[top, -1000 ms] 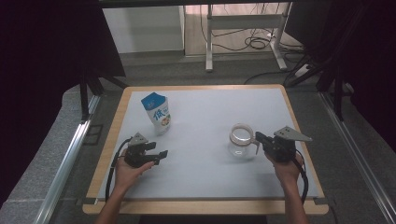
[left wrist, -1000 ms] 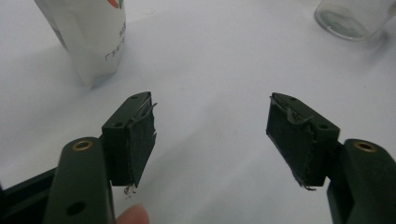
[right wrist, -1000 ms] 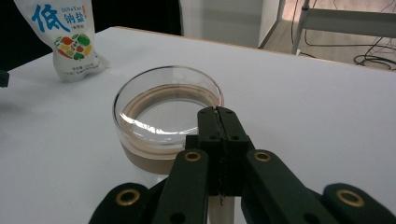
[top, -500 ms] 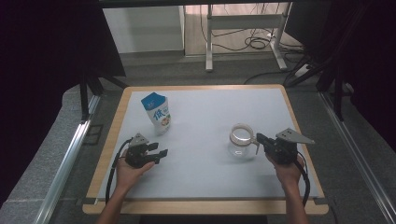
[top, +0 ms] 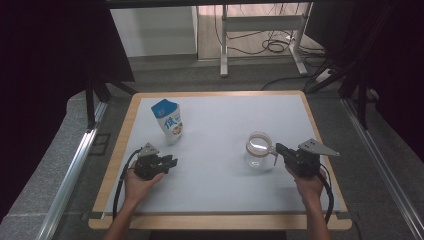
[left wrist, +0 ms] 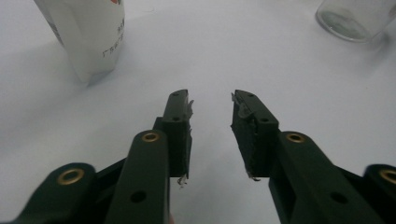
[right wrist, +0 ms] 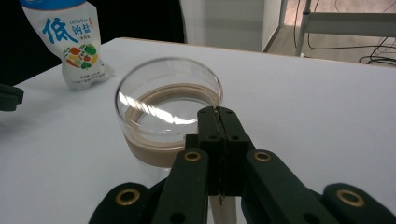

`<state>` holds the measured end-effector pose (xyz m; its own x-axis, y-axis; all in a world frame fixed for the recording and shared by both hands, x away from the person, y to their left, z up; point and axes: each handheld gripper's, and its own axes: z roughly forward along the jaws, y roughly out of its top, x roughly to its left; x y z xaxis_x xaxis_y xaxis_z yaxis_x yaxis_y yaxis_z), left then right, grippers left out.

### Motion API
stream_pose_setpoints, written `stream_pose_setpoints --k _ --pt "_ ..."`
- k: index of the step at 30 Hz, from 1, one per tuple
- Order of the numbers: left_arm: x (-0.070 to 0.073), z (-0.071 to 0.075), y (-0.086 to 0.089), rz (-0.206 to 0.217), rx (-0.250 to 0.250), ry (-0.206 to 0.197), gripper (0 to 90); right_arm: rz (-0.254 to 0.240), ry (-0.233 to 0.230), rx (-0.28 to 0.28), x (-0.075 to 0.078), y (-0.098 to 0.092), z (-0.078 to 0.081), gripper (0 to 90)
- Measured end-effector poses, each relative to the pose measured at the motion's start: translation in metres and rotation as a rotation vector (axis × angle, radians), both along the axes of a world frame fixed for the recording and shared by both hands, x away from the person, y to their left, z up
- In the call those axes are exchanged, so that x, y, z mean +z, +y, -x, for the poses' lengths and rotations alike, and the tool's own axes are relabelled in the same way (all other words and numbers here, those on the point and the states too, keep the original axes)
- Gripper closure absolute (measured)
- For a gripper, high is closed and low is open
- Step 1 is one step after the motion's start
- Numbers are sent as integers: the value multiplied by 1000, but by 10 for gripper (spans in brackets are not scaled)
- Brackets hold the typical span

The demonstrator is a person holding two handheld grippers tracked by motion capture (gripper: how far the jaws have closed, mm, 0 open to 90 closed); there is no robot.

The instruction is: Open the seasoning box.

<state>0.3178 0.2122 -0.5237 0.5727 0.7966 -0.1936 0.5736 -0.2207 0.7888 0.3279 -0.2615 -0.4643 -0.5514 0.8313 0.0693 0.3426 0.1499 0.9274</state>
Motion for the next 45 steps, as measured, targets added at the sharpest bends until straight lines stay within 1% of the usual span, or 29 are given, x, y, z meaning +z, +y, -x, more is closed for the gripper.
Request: stream_pose_setpoints --k 1,2,4,5,6,7,8,9,10,11,12,14,15,16,17,18,19,20,24,26,32,35,36,37,39,42,43,44,45 --pt "0 0 0 2 -4 1 724 5 0 -10 -1 0 1 898" --pt "0 0 0 2 -7 2 724 5 0 -10 -1 0 1 898" --pt "-1 -1 -1 1 -16 6 745 45 16 -26 -4 0 0 899" --pt "-2 -1 -1 3 -19 10 758 17 13 -18 -7 -1 0 899" --pt "-2 -1 -1 8 -23 15 774 2 16 -15 -8 -2 0 899" --pt "-2 -1 -1 9 -26 17 780 -1 20 -12 -8 -3 0 899" --pt "-2 -2 -1 7 -31 17 780 9 16 -19 -8 -3 0 898" --pt "-2 -2 -1 8 -32 17 776 18 0 -36 -6 -3 1 898" --pt "-2 -2 -1 9 -33 17 771 15 -10 -37 -4 -3 2 898" --pt "-3 -2 -1 10 -31 19 768 11 -31 -34 2 -2 5 898" --pt "-3 -2 -1 11 -34 19 768 11 -31 -34 2 -2 5 898" --pt "-3 -2 -1 11 -34 23 772 22 -51 -20 7 3 6 898" --pt "-3 -2 -2 9 -36 23 772 22 -51 -20 7 3 6 898" --pt "-3 -2 -2 8 -38 24 770 44 -50 -12 7 7 5 898" --pt "-3 -2 -2 8 -39 23 770 44 -50 -12 7 7 5 898" --pt "-3 -2 -3 8 -40 23 767 61 -42 -12 4 9 3 898" --pt "-3 -2 -3 7 -40 23 767 61 -42 -12 4 9 3 898" --pt "-3 -2 -3 7 -40 23 765 71 -38 -14 3 10 2 898" --pt "-3 -1 -3 10 -40 21 760 63 -38 -11 1 10 2 899" --pt "-2 -1 -3 11 -39 19 760 49 -44 -11 0 9 3 899" --pt "0 -3 -5 29 -48 17 778 21 -40 -6 -3 7 4 899" --pt "4 -5 -11 40 -62 14 816 13 -39 -3 -4 7 3 899" --pt "5 -7 -14 45 -70 10 816 13 -39 -3 -4 7 3 899" --pt "7 -9 -18 50 -81 4 865 11 -38 -1 -4 7 3 899" --pt "12 -13 -28 66 -111 -3 883 10 -38 -1 -4 7 3 899" --pt "20 -21 -48 70 -160 -18 900 12 -37 2 -4 7 3 899" --pt "23 -26 -58 83 -178 -20 900 11 -38 2 -4 7 3 899" --pt "23 -26 -58 83 -178 -20 900 11 -38 2 -4 7 3 899" --pt "24 -29 -64 95 -192 -19 900 11 -38 2 -4 7 3 899"
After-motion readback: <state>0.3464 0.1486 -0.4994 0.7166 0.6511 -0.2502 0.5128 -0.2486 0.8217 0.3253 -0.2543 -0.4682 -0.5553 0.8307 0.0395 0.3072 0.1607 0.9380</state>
